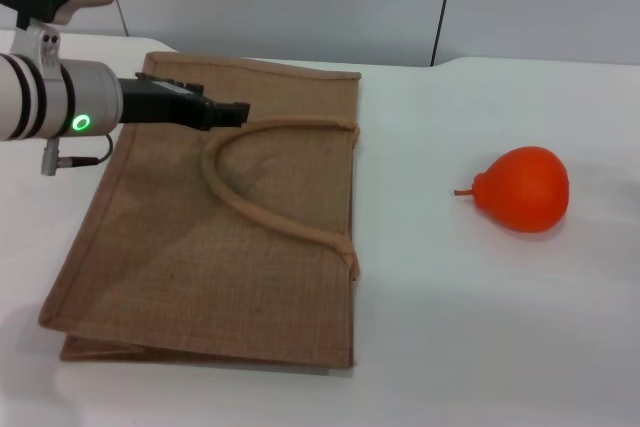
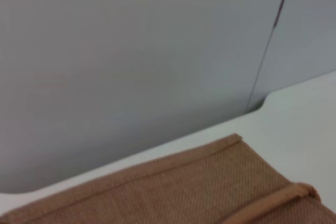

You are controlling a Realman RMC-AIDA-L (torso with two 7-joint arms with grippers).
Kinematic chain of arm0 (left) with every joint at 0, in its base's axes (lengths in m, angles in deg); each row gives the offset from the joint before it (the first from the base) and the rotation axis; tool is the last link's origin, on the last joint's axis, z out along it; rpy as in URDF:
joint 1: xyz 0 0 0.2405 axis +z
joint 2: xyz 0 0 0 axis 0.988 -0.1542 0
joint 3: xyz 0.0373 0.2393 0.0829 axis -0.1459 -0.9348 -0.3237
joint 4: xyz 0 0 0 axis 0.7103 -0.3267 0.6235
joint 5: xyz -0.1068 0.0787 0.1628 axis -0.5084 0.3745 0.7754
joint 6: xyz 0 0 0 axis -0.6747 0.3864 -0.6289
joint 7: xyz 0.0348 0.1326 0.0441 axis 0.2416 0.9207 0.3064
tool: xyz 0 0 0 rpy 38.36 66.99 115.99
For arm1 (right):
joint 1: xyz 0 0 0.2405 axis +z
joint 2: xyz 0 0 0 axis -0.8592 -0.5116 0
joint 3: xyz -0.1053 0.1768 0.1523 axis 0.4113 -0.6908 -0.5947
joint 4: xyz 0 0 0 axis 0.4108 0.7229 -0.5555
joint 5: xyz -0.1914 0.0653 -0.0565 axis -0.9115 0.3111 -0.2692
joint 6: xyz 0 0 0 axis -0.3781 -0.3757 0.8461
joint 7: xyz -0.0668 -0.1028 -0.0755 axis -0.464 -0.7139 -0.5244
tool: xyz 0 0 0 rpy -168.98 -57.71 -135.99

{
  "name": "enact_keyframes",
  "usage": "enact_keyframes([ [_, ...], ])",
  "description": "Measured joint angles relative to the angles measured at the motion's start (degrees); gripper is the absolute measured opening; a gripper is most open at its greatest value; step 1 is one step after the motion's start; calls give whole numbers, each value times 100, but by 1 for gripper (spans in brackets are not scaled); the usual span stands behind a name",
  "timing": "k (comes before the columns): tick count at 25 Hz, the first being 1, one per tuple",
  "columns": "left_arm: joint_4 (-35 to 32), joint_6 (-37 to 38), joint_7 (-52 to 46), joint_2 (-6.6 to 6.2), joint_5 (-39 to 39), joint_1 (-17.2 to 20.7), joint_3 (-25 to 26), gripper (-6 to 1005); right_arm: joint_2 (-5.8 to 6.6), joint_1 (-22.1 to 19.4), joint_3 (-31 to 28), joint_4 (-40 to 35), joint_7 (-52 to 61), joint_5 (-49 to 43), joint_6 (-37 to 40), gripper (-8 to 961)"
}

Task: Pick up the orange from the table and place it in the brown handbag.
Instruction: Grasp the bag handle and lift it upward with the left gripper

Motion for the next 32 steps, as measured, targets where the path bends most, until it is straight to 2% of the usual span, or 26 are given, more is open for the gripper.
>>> enact_keyframes([
  [9, 176, -209, -536, -32, 573, -202, 101, 765, -1, 0, 0, -10, 8, 6, -18, 894],
  [19, 238, -397, -588, -19, 824, -324, 317, 763, -1, 29, -17, -3, 14, -6, -25, 894],
  [32, 909, -381, -682, -18, 1261, -733, 371, 738, -1, 69, 0, -34, 51, -8, -34, 894],
])
